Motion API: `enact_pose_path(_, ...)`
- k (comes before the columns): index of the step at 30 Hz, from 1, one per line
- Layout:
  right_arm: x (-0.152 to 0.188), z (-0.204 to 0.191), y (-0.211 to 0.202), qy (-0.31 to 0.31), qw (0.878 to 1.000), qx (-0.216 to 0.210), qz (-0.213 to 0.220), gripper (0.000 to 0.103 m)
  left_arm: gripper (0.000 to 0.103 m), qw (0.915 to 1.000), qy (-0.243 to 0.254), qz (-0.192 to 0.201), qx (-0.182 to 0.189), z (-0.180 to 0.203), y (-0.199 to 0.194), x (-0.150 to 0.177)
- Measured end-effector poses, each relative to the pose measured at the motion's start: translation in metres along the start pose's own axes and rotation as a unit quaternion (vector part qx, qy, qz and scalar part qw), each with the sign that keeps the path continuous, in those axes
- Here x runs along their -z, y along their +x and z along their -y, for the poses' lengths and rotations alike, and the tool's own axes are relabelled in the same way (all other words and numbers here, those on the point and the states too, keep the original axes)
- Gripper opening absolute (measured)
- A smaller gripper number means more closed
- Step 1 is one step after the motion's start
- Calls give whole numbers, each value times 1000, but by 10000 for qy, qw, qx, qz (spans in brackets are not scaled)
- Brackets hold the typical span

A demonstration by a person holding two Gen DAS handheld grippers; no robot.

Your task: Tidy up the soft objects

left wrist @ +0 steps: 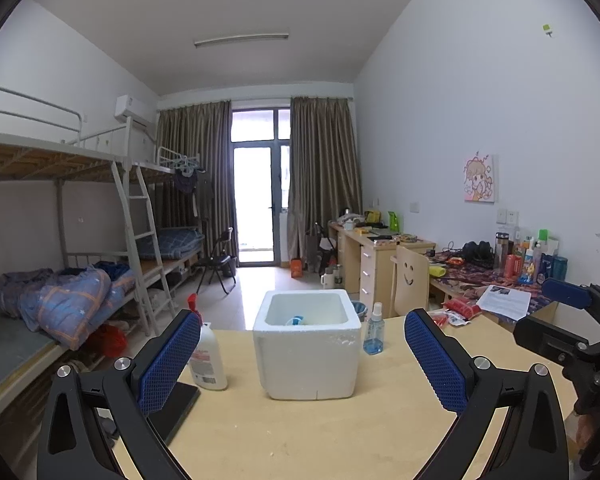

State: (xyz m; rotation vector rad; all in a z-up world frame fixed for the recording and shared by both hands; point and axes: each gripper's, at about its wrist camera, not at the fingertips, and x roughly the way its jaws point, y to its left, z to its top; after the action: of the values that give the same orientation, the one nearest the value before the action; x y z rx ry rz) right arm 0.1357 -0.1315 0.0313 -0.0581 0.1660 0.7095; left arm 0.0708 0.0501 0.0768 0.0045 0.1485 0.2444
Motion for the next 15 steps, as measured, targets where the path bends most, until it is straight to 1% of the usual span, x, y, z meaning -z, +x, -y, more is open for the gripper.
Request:
enact_pose_path(4,14,-4,-12,48,9999,-36,84,103,102,10000,-64,-12,9,1,-9,14)
enact_pose_path(8,27,-9,-15,72,9999,-11,77,103,102,9999,-85,-53,32,0,-16,27)
enact_pose_path(15,53,-15,-20,170,9998,-34,88,103,102,9997,-231,-53,4,-3,-26,61)
